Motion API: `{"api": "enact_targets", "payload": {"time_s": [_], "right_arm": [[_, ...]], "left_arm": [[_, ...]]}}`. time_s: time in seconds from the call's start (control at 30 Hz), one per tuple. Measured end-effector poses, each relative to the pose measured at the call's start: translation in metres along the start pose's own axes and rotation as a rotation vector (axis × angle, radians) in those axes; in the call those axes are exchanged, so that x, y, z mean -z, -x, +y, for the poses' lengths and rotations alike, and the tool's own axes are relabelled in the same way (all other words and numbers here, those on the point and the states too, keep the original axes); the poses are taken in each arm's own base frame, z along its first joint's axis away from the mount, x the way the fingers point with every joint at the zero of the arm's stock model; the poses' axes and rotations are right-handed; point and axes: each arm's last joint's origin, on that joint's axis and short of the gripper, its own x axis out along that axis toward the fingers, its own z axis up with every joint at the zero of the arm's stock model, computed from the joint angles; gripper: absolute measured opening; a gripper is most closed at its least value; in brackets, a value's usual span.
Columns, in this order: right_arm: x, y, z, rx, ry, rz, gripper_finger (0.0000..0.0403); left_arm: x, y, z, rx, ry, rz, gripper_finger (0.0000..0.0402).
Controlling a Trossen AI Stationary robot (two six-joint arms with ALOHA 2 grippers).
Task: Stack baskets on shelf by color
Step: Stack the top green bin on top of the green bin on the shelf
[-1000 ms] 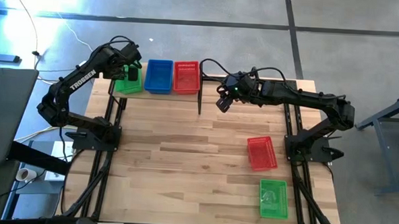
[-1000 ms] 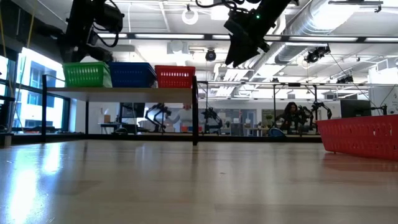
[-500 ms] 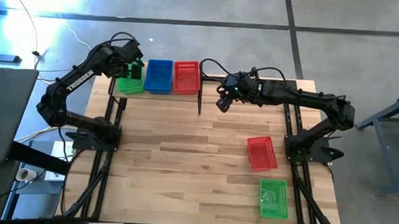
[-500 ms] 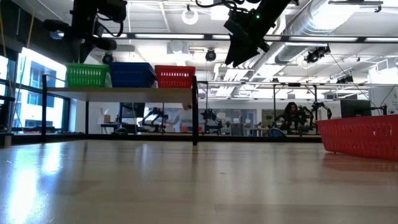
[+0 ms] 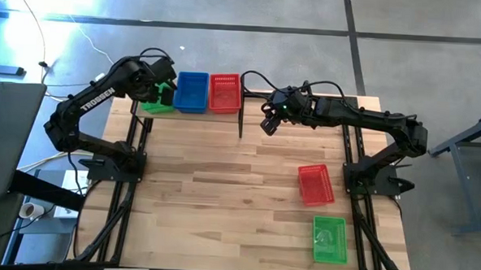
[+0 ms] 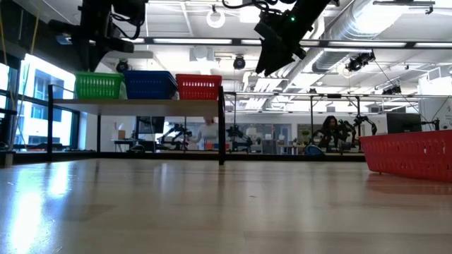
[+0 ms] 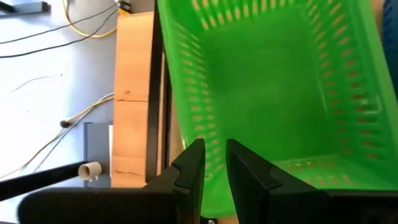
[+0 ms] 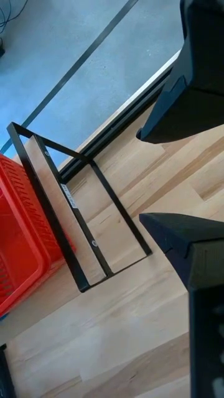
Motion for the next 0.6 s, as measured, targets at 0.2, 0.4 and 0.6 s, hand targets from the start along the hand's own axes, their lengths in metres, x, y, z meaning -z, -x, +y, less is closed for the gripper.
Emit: {"api": "enact_targets", "payload": {"time_s": [0.2, 0.4, 0.6], "right_arm": [[0.0000, 0.0000, 0.0002, -0.004, -0.001, 0.001, 0.0177], [0.0000, 0.0000, 0.0002, -0.007, -0.001, 0.001, 0.0177], [0.0000, 0.0000, 0.0002, -0.007, 0.001, 0.001, 0.0177]], "left_arm": [[0.0015, 0.0001, -0.0031, 0.035, -0.008, 0.033, 0.0058], [0.0021, -0.0003, -0.0077, 0.022, -0.028, 0.023, 0.0058], [0.0017, -0.0013, -0.0077, 0.033, -0.016, 0.044, 0.0058]]}}
